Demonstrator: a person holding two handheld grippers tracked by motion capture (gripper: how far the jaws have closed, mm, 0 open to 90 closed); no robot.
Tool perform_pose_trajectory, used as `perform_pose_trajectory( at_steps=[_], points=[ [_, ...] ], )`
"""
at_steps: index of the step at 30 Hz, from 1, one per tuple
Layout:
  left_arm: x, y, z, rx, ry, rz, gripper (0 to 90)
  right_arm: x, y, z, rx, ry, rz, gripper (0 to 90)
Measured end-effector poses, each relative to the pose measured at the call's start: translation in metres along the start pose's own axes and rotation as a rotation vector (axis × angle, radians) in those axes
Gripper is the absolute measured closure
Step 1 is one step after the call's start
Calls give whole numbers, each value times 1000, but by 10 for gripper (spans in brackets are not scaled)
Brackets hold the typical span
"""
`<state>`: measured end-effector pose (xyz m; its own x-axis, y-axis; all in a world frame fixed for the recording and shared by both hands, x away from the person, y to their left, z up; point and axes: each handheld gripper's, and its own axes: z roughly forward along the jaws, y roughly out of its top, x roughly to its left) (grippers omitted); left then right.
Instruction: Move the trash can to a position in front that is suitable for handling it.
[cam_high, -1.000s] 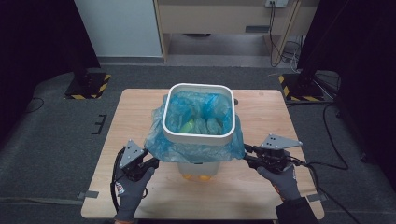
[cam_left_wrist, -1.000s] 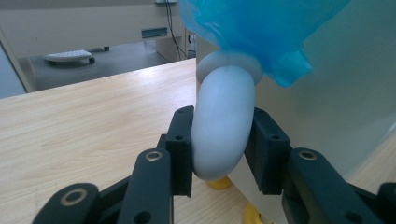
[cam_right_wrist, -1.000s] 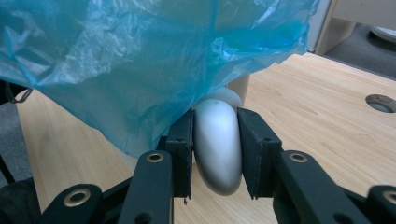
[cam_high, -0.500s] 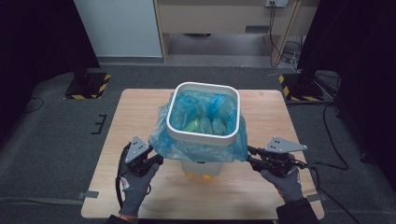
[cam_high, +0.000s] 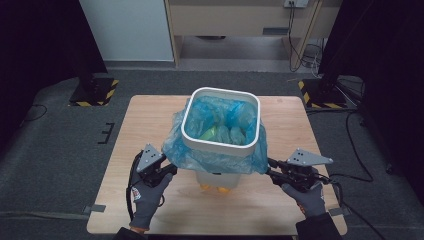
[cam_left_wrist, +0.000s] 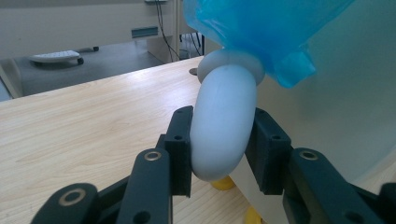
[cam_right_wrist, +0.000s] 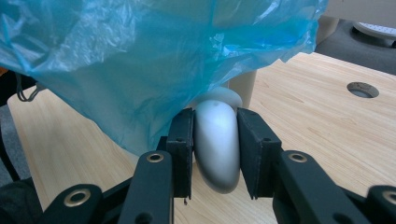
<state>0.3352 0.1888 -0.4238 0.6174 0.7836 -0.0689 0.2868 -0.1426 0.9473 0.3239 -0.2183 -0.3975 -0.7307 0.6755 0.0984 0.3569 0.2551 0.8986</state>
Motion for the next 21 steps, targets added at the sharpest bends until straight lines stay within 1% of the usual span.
perform_pose_trajectory(
  at_steps=[5,7,10,14,16,17,19,21],
  points=[
    [2,0,-3,-3,-4,0,632,1,0,0,-2,-8,-2,670],
    [1,0,-4,-5,-11,-3,607,0,-1,0,-1,-13,-3,659],
    [0,-2,-7,1,-15,5,567,-1,-3,-1,-2,-17,-2,628],
    [2,-4,-20,0,-5,4,531,-4,-4,-5,-12,-16,7,590],
    [5,-5,-28,-7,4,3,503,-6,-4,-6,-14,-21,7,552],
    [6,-6,-31,-8,9,-1,490,-6,-5,-7,-15,-16,10,529],
    [11,-11,-36,6,21,-6,469,-8,-5,-10,-29,-17,5,494],
    [16,-18,-37,31,35,-22,447,-9,-4,-12,-31,-24,8,462]
  ],
)
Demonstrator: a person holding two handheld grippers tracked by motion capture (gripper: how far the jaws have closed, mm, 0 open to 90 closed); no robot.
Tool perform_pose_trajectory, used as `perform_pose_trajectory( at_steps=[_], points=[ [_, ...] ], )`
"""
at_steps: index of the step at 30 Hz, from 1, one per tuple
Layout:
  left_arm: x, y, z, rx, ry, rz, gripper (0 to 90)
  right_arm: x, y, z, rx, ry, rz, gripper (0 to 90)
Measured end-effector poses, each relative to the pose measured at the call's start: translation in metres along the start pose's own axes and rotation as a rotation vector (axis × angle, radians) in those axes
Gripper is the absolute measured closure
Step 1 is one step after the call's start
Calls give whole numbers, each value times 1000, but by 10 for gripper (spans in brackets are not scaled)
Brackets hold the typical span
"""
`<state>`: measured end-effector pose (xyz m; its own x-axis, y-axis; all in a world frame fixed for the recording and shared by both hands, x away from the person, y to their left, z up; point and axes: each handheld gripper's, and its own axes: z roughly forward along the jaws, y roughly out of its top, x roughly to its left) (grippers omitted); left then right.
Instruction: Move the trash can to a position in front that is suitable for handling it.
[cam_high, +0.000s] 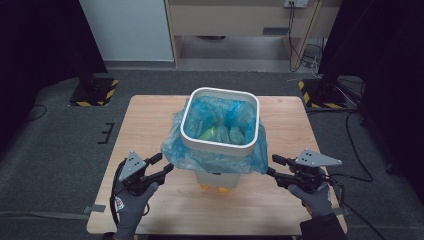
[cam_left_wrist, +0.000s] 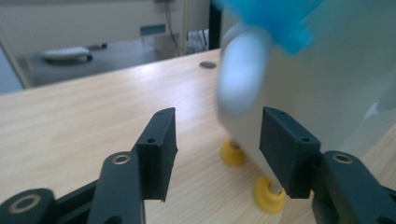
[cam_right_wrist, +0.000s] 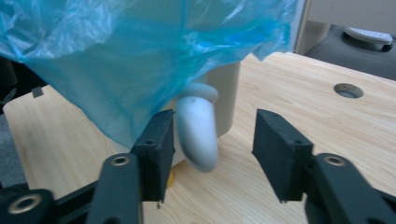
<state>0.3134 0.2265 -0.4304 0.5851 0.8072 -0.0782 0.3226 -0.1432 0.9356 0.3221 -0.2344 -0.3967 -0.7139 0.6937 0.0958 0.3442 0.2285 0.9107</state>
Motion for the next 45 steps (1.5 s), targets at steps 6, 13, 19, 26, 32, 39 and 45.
perform_pose_trajectory(
  at_steps=[6,13,19,26,32,39,45],
  points=[
    [16,-28,16,133,46,-22,399,-7,-1,-6,-9,-41,12,389],
    [25,-54,37,252,63,-28,379,-12,0,-10,-30,-87,27,331],
    [28,-63,50,319,76,3,335,-14,0,-10,-49,-122,37,290],
    [26,-72,64,395,68,35,305,-17,3,-12,-76,-149,55,273],
    [22,-77,70,439,64,61,285,-20,8,-15,-97,-165,71,259],
    [21,-79,72,426,59,55,217,-20,17,-17,-126,-169,64,249],
    [18,-82,76,414,54,57,125,-20,20,-17,-135,-173,71,236]
  ],
)
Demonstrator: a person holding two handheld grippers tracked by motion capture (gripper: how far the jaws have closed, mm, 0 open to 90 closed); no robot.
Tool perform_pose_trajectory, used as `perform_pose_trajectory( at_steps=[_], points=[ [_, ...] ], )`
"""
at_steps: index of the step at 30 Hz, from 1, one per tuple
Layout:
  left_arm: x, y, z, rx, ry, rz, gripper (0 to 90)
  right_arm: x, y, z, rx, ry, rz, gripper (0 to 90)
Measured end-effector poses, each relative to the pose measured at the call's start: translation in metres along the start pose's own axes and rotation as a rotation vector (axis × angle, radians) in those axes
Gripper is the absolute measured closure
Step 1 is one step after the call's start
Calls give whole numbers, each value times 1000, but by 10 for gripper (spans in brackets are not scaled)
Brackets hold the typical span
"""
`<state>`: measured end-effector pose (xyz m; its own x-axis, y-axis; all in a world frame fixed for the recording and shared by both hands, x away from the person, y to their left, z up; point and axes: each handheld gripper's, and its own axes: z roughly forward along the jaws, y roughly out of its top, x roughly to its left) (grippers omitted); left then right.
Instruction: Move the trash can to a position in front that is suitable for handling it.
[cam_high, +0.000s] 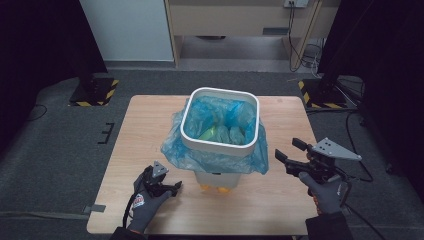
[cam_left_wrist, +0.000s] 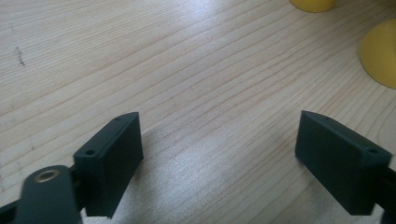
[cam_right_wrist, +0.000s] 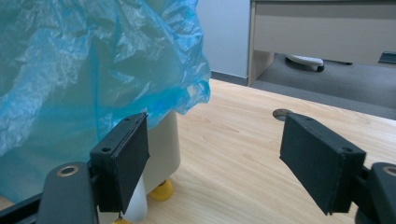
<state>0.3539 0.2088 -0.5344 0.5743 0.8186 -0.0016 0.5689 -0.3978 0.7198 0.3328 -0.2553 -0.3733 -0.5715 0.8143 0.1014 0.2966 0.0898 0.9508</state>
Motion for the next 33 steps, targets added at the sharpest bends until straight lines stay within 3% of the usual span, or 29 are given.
perform_pose_trajectory(
  at_steps=[15,33],
  points=[
    [-3,2,3,14,-4,5,41,-2,22,-1,-30,-14,-10,224],
    [-6,3,5,24,-9,8,4,12,66,3,-58,-15,-59,222]
  ],
)
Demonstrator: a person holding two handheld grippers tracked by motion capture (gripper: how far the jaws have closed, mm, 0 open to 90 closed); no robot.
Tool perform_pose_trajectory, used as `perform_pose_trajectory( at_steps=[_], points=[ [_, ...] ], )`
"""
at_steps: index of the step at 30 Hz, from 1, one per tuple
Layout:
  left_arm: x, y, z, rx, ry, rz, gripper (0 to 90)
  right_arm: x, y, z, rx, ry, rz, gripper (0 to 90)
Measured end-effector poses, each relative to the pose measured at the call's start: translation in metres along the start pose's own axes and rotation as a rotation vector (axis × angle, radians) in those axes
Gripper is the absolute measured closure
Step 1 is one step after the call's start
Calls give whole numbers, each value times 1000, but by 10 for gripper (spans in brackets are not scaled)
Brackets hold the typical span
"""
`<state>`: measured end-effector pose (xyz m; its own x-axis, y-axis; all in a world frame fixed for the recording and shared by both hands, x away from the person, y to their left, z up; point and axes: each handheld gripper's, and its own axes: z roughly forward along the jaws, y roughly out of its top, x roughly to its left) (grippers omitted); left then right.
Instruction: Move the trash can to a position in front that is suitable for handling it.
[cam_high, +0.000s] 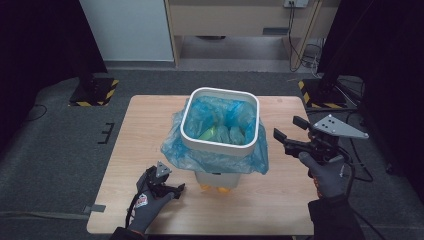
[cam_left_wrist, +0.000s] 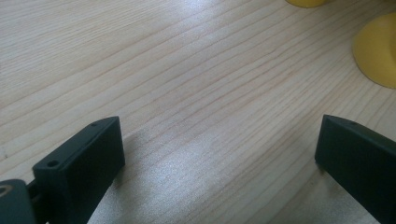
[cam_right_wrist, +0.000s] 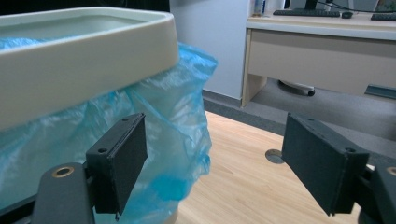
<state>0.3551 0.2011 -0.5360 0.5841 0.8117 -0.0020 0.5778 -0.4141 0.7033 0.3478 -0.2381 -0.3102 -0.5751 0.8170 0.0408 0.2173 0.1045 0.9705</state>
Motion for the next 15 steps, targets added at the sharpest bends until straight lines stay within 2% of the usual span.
perform_pose_trajectory(
  at_steps=[11,15],
  points=[
    [-1,0,0,2,-1,1,0,4,16,4,-15,-20,-6,222],
    [-1,0,1,3,-1,2,0,3,27,3,-40,-24,6,221]
  ],
)
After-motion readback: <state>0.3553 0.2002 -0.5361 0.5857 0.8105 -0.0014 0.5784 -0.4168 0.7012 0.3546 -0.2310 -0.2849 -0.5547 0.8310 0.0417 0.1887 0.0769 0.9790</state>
